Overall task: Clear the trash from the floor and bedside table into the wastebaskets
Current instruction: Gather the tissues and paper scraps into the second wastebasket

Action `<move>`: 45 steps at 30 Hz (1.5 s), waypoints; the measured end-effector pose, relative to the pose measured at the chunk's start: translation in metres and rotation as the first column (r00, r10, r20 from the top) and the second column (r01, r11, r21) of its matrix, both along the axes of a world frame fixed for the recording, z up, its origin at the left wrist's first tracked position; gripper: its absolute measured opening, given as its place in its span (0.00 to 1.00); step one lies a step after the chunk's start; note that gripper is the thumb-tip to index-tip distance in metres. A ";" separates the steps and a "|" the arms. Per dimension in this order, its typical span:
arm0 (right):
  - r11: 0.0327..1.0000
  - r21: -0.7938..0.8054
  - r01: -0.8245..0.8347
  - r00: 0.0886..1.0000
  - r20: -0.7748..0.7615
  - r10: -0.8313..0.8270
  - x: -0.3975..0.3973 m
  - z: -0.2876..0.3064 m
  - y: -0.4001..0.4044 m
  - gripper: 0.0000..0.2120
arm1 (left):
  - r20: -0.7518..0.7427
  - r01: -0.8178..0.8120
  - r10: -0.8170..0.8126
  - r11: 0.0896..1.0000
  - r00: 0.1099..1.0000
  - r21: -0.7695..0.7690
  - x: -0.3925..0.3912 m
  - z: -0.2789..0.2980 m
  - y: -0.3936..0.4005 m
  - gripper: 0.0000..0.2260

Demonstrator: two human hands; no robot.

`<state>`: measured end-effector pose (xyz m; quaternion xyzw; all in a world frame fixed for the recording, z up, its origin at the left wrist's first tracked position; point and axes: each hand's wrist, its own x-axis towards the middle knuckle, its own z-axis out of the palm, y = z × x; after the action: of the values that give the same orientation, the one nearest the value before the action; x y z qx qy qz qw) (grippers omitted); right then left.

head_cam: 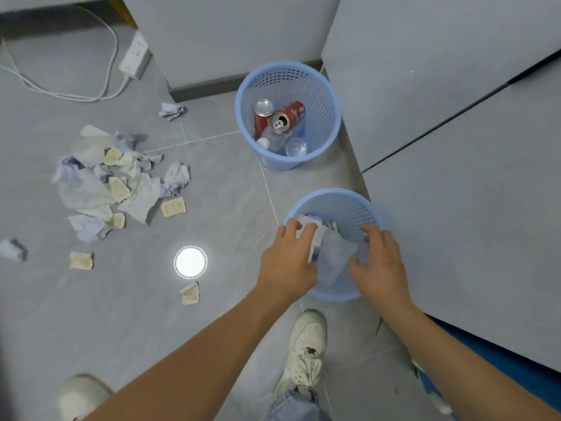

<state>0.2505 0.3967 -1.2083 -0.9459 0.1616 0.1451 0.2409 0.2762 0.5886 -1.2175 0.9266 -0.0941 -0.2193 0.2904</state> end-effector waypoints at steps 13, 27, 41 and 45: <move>0.885 0.199 -0.422 0.884 -0.129 0.450 -0.055 -0.106 0.294 0.21 | -0.049 -0.372 0.391 0.900 0.919 0.226 -0.059 -0.083 0.298 0.11; 0.886 -0.051 -0.461 0.882 -0.133 0.451 -0.096 -0.273 0.396 0.21 | 0.065 -0.529 0.549 0.758 0.833 0.381 -0.061 -0.254 0.486 0.22; 0.911 -0.027 -0.411 0.884 0.231 0.406 0.089 -0.260 0.426 0.34 | 0.265 -0.580 0.534 0.801 0.803 0.146 -0.040 -0.260 0.588 0.09; 0.860 -0.119 -0.495 0.855 0.107 0.507 0.116 -0.286 0.425 0.34 | 0.196 -0.781 0.763 0.557 0.616 0.283 -0.022 -0.261 0.633 0.26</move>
<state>0.3662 0.8216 -1.4942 -0.9725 -0.1009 0.1313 0.1637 0.2545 1.2219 -1.4786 0.9143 0.3531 -0.0590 0.1894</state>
